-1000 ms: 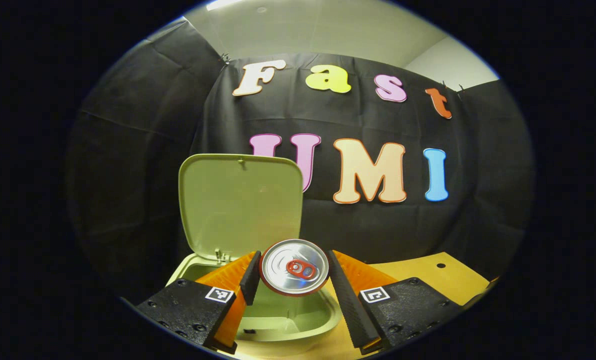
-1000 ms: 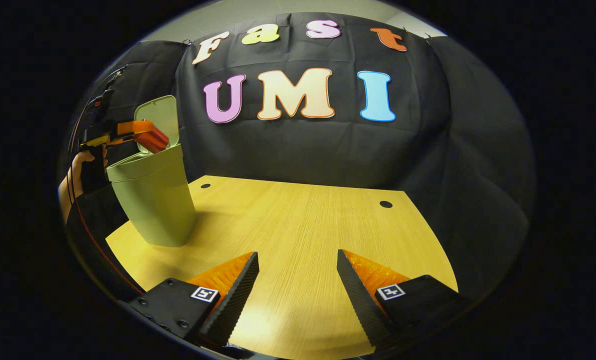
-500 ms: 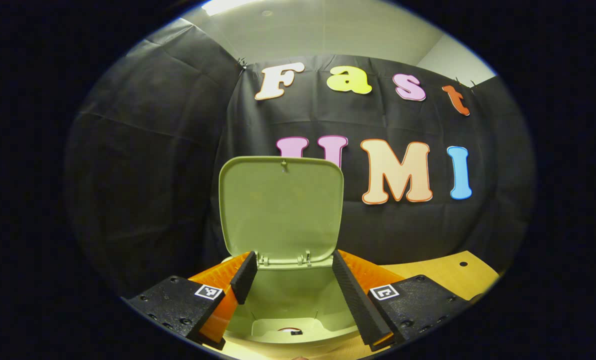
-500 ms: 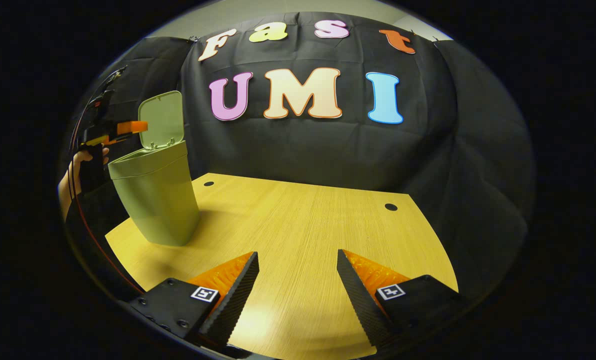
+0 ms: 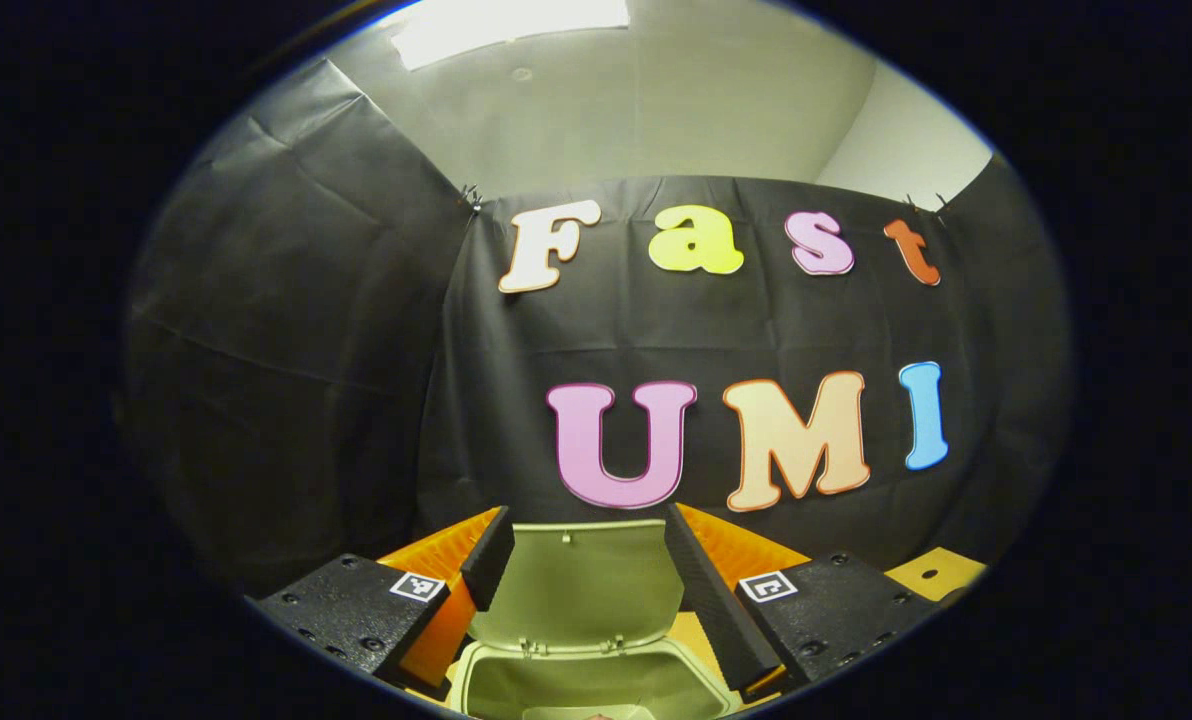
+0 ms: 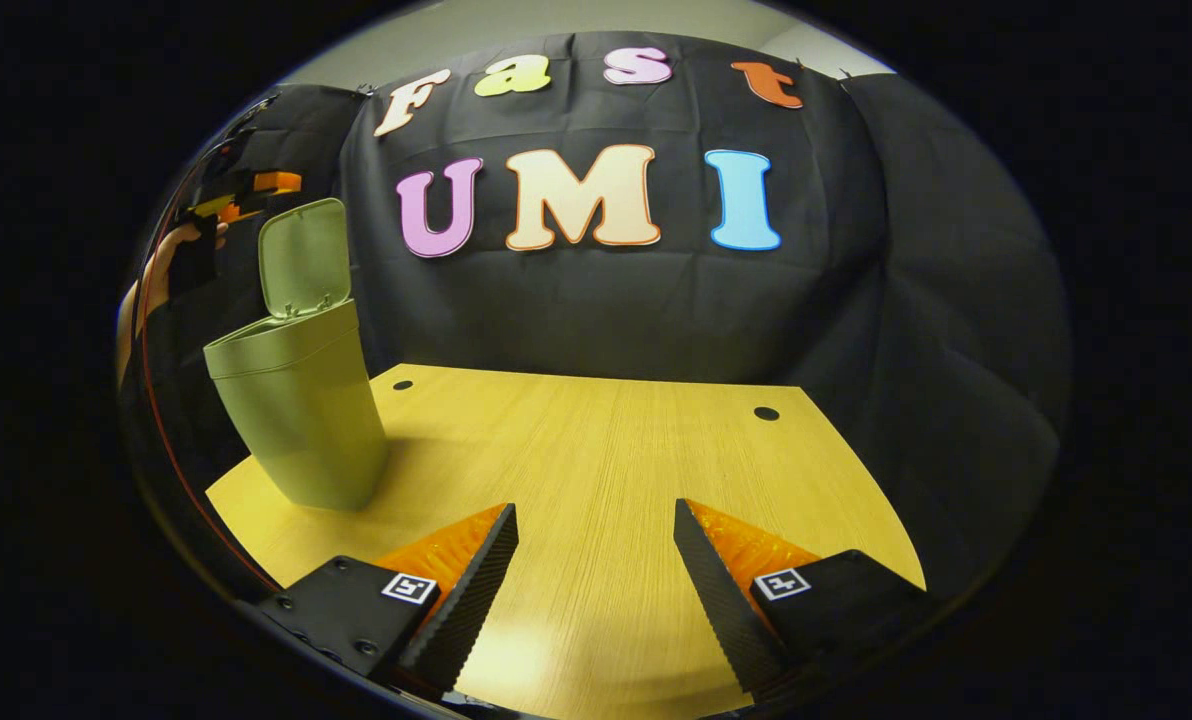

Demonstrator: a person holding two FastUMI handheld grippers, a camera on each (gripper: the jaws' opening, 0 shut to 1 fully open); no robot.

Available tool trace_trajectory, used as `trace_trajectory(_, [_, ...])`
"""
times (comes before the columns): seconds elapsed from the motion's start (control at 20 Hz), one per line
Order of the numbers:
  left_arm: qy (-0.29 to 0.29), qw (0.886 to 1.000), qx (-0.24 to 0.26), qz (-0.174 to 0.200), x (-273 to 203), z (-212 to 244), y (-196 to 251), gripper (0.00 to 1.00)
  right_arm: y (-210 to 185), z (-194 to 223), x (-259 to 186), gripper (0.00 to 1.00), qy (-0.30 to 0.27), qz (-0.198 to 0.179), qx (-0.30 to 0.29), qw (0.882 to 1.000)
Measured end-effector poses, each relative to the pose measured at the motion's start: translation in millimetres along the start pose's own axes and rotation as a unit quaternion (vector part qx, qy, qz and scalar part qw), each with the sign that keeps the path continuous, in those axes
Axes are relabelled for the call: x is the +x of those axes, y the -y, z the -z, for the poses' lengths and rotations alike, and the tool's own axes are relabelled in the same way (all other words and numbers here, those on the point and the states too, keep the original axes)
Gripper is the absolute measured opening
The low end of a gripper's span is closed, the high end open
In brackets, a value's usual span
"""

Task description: Press the lid of the desktop garbage bin to open it, pick up the crumpled paper on the desktop and throw it into the bin, then pick up the pop can on the desktop and drop it into the bin, and finally close the garbage bin lid.

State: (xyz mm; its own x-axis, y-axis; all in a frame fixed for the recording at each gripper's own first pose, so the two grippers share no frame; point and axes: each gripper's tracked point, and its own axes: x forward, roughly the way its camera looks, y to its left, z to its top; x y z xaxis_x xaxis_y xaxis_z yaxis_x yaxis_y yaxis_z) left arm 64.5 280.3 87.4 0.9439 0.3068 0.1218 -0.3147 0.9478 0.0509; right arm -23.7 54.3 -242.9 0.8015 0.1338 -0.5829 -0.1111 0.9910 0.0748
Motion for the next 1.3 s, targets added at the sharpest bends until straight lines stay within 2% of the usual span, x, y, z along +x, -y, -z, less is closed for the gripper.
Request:
trace_trajectory(0.2, [-0.029,1.000,-0.003,0.004,44,0,-6,0.88,13,11,-5,0.99,-0.004,0.019,0.022,1.000])
trace_trajectory(0.25, [-0.052,0.999,-0.012,0.007,55,10,-6,0.91,17,16,-5,0.99,-0.008,0.025,0.030,0.999])
trace_trajectory(0.3, [-0.069,0.998,-0.009,0.013,63,17,-5,0.88,20,19,-5,0.99,-0.012,0.028,0.035,0.999])
trace_trajectory(0.45, [-0.120,0.993,0.002,0.013,74,43,-10,0.91,24,23,-6,0.99,-0.017,0.031,0.037,0.999])
trace_trajectory(0.55, [-0.147,0.989,-0.002,0.009,66,56,-10,0.91,24,21,-6,0.99,-0.017,0.028,0.034,0.999])
trace_trajectory(0.6, [-0.125,0.992,-0.004,0.012,64,46,-8,0.91,22,19,-5,0.99,-0.017,0.026,0.033,0.999])
trace_trajectory(0.7, [-0.130,0.991,-0.010,0.015,56,49,-6,0.89,18,15,-1,0.99,-0.016,0.019,0.030,0.999])
trace_trajectory(0.75, [-0.126,0.992,-0.003,0.013,52,49,-9,0.93,16,15,0,0.99,-0.016,0.014,0.026,0.999])
trace_trajectory(0.9, [-0.125,0.992,-0.001,0.015,30,49,-8,0.88,10,10,5,0.99,-0.017,0.001,0.017,1.000])
trace_trajectory(1.15, [-0.132,0.991,-0.013,0.021,-2,53,0,0.90,-1,5,11,0.99,-0.017,-0.022,0.001,1.000])
trace_trajectory(1.3, [-0.141,0.990,-0.024,0.019,-22,63,2,0.88,-4,5,13,0.99,-0.019,-0.031,-0.004,0.999])
